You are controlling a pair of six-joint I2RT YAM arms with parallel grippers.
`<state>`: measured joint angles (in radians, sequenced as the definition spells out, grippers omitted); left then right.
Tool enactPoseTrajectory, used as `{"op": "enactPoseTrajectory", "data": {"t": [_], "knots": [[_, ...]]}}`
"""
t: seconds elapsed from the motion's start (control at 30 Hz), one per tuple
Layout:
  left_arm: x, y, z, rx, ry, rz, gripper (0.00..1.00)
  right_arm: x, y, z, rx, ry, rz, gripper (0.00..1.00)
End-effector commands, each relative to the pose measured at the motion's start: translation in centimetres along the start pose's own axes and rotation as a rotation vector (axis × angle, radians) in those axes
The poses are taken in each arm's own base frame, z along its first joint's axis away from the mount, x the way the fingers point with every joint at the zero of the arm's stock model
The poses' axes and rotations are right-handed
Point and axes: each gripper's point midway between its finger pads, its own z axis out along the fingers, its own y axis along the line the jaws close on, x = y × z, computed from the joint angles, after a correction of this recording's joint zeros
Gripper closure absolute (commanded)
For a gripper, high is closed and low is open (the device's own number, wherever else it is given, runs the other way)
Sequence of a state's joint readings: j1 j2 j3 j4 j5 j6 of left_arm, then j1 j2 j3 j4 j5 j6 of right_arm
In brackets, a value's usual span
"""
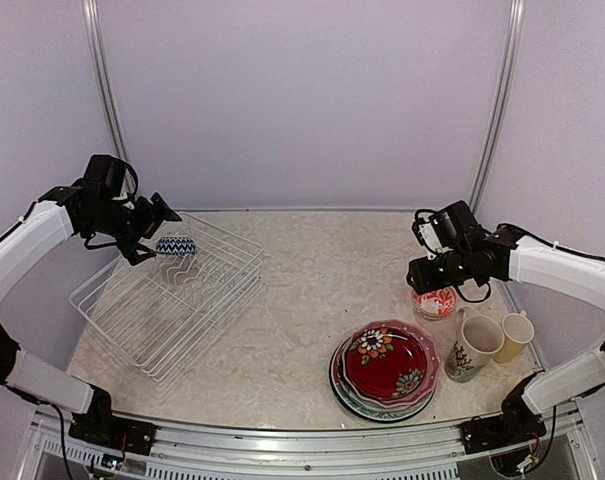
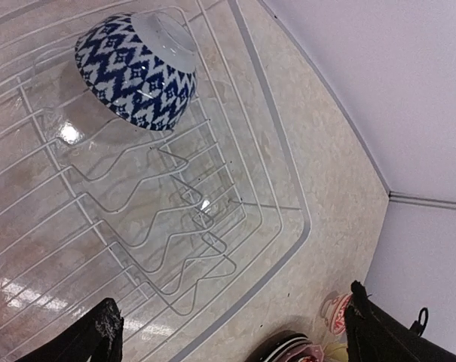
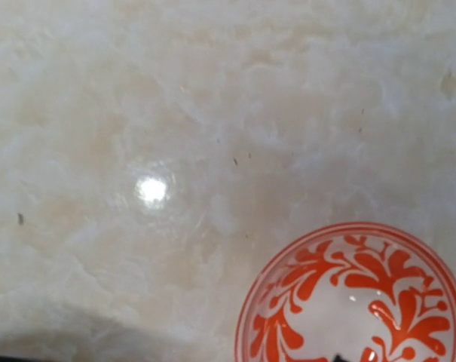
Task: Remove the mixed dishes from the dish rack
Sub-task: Place the bowl at the center of the board, then grab the bowl from the dish rack.
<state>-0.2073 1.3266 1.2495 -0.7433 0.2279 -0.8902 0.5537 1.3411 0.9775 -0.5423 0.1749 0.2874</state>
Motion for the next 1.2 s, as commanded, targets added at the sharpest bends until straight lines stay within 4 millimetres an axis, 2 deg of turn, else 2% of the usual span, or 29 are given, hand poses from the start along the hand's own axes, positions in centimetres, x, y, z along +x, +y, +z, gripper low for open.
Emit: {"op": "enactPoseTrajectory", "data": {"t": [0.0,0.27,0.5,0.6,0.73,0.97,1.17], "knots": [[-2.0,2.6,0.8,-0.042,-0.034,-0.272,0.02,-1.1,0.0,-1.5,-0.035,-0.104,-0.011,0.43],[-5.3,5.6,3.6,-0.132,-0.124,-0.56,0.03,-1.0,0.0,-3.2,-0.066,-0.18,-0.022,0.41],[-7.6,6.9,5.7,-0.236,-0.183,-0.671,0.03,-0.6,-0.2,-4.1,-0.069,-0.217,-0.039,0.4],[-7.6,8.0,6.8,-0.305,-0.171,-0.729,0.03,-0.6,-0.4,-4.4,-0.062,-0.229,-0.045,0.39],[-7.4,8.4,8.5,-0.327,-0.144,-0.793,0.02,-0.8,-0.1,-4.7,-0.085,-0.248,-0.045,0.39],[-8.1,8.3,11.2,-0.333,-0.107,-0.79,0.01,-0.8,0.4,-4.4,-0.11,-0.251,-0.049,0.39],[-8.1,9.5,12.6,-0.377,-0.116,-0.808,0.01,-0.6,0.7,-4.1,-0.123,-0.244,-0.051,0.39]]}}
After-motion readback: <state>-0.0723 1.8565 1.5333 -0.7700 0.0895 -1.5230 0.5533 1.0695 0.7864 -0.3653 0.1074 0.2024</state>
